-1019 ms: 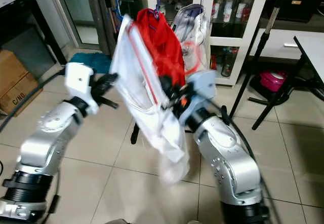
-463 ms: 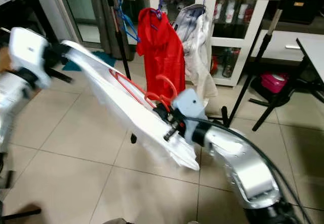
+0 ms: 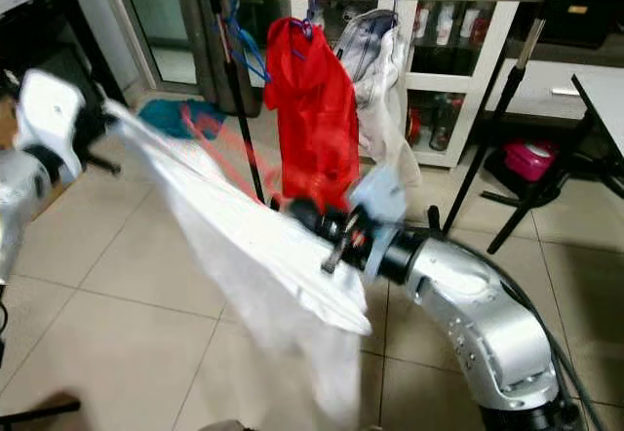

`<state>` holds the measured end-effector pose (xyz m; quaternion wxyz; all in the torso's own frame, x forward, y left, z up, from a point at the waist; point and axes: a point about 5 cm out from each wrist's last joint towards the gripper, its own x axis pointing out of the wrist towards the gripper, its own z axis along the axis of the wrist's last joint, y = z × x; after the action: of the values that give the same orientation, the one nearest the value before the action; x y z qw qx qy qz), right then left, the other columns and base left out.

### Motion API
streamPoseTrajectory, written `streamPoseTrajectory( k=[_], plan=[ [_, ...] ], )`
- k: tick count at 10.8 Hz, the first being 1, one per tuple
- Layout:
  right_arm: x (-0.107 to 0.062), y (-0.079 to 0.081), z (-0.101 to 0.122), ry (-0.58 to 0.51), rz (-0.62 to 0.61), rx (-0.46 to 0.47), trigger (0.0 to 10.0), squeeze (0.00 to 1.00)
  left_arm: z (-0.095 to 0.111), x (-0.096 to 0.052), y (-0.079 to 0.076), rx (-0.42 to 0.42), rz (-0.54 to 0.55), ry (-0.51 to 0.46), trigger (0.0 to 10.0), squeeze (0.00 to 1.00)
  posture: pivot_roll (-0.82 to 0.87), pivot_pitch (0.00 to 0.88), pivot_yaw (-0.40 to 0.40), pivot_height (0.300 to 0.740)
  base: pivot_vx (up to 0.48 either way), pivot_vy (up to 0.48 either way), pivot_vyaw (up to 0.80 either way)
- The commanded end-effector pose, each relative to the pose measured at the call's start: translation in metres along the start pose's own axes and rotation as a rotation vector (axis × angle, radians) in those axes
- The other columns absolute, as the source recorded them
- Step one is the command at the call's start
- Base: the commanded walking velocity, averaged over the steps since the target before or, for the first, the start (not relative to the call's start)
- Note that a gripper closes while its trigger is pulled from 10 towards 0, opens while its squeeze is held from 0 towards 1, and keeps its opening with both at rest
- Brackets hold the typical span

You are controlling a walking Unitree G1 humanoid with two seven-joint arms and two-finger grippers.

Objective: Hang hanger

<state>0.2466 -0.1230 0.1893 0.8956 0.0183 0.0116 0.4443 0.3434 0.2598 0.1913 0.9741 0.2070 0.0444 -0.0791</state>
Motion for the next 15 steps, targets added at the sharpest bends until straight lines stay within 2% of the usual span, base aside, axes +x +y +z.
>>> streamPoseTrajectory(
  k=[1, 2, 3, 4, 5, 6, 7, 9, 10, 12, 14, 15],
  plan=[
    [-0.005, -0.010, 0.006, -0.050, -0.089, 0.013, 0.0, 0.00, -0.012, -0.002, -0.008, -0.020, -0.024, 0.025, 0.0, 0.00, -0.07, 0.000, 0.120, 0.740, 0.000, 0.000, 0.00],
    [-0.005, -0.011, 0.006, -0.067, -0.115, 0.029, 0.0, 0.00, -0.013, -0.003, -0.019, -0.054, -0.066, 0.012, 0.0, 0.00, -0.08, 0.000, 0.124, 0.740, 0.000, 0.000, 0.00],
    [-0.003, -0.013, 0.010, -0.115, -0.164, 0.060, 0.0, 0.00, -0.008, -0.004, -0.041, -0.114, -0.160, -0.032, 0.0, 0.00, -0.08, 0.000, 0.125, 0.740, 0.000, 0.000, 0.00],
    [0.001, -0.017, 0.015, -0.186, -0.248, 0.102, 0.0, 0.00, 0.002, -0.009, -0.071, -0.175, -0.282, -0.094, 0.0, 0.00, -0.07, 0.000, 0.126, 0.740, 0.000, 0.000, 0.00],
    [0.003, -0.020, 0.017, -0.219, -0.308, 0.126, 0.0, 0.00, 0.009, -0.012, -0.085, -0.197, -0.339, -0.127, 0.0, 0.00, -0.07, 0.000, 0.126, 0.740, 0.000, 0.000, 0.00],
    [0.008, -0.028, 0.019, -0.305, -0.424, 0.201, 0.0, 0.00, 0.028, -0.022, -0.119, -0.254, -0.479, -0.217, 0.0, 0.00, -0.06, 0.000, 0.107, 0.740, 0.000, 0.000, 0.00],
    [0.012, -0.035, 0.017, -0.345, -0.513, 0.261, 0.0, 0.00, 0.046, -0.033, -0.144, -0.301, -0.597, -0.293, 0.0, 0.00, -0.05, 0.000, 0.092, 0.740, 0.000, 0.000, 0.00],
    [0.017, -0.045, 0.009, -0.350, -0.612, 0.313, 0.0, 0.00, 0.068, -0.056, -0.166, -0.365, -0.747, -0.377, 0.0, 0.00, -0.05, 0.000, 0.088, 0.740, 0.000, 0.000, 0.00],
    [0.016, -0.054, 0.004, -0.347, -0.667, 0.275, 0.0, 0.00, 0.077, -0.075, -0.171, -0.451, -0.823, -0.413, 0.0, 0.00, -0.04, 0.000, 0.095, 0.740, 0.000, 0.000, 0.00],
    [0.014, -0.059, 0.000, -0.317, -0.687, 0.222, 0.0, 0.00, 0.084, -0.086, -0.165, -0.521, -0.840, -0.453, 0.0, 0.00, -0.04, 0.000, 0.101, 0.740, 0.000, 0.000, 0.00],
    [0.011, -0.070, -0.005, -0.320, -0.740, 0.207, 0.0, 0.00, 0.100, -0.095, -0.139, -0.654, -0.816, -0.549, 0.0, 0.00, -0.03, 0.000, 0.080, 0.740, 0.000, 0.000, 0.00],
    [0.010, -0.080, -0.003, -0.381, -0.767, 0.286, 0.0, 0.00, 0.109, -0.110, -0.120, -0.720, -0.856, -0.613, 0.0, 0.00, -0.02, 0.000, 0.094, 0.740, 0.000, 0.000, 0.00]
  ],
)
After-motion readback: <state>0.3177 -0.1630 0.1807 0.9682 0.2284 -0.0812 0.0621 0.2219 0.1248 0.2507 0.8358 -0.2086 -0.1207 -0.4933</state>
